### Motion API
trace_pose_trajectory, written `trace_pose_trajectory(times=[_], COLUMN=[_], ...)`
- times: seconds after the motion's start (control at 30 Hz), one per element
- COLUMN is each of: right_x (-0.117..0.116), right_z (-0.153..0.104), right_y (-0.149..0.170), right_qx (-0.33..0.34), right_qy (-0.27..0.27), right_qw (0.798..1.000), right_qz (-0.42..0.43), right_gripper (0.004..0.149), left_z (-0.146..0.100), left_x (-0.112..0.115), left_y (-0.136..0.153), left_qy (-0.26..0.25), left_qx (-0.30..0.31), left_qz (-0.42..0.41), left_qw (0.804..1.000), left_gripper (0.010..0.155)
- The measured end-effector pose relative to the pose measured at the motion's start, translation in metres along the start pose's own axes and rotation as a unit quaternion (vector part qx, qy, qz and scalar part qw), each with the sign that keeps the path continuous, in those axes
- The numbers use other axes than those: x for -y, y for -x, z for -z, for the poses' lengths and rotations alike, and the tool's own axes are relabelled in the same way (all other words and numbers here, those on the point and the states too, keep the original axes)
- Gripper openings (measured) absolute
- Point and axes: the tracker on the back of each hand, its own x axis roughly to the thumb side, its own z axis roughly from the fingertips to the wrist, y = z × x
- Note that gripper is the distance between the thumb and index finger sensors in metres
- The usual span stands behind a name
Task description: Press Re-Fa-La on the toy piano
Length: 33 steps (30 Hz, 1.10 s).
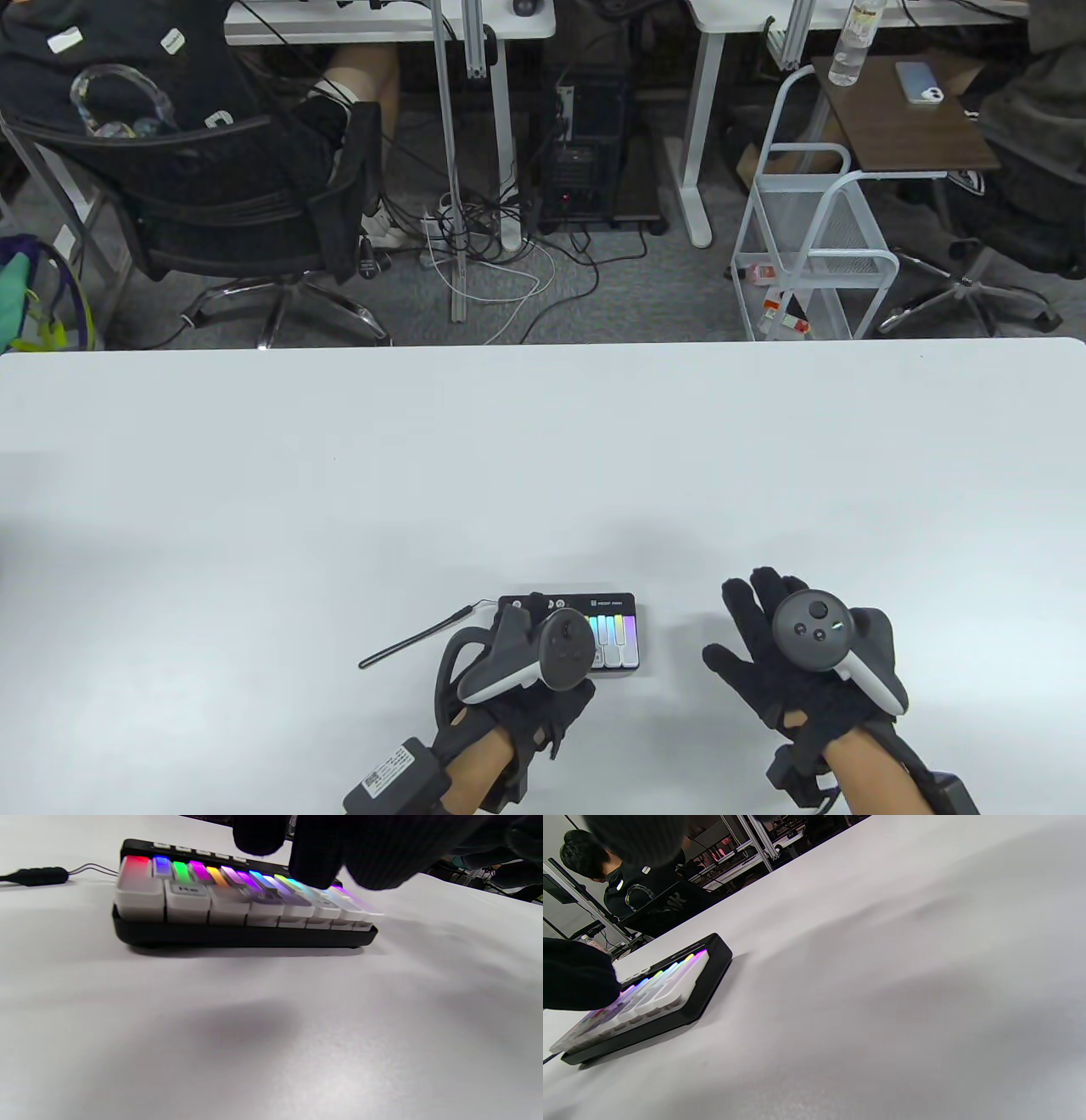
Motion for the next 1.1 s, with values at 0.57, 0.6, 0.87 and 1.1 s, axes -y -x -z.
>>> trace_pose_trajectory(times=[0.57,0.6,0.87,1.1], right_x=[0.000,0.000,0.000,0.001], right_z=[0.000,0.000,0.000,-0.001], right_y=[0.000,0.000,0.000,0.000], right_qx=[0.000,0.000,-0.001,0.002], right_qy=[0.000,0.000,-0.003,0.001], right_qw=[1.000,1.000,1.000,1.000], right_qz=[0.000,0.000,0.000,0.003], right_gripper=[0.081,0.081,0.081,0.081], left_z=[0.006,0.006,0.004,0.000], left_x=[0.006,0.007,0.008,-0.004], left_y=[-0.007,-0.007,-0.009,0.005], left_qy=[0.006,0.005,0.005,-0.019], left_qx=[0.004,0.004,0.005,-0.004], left_qz=[0.007,0.008,0.019,-0.003], left_qw=[1.000,1.000,1.000,1.000], left_gripper=[0.058,0.058,0.060,0.061])
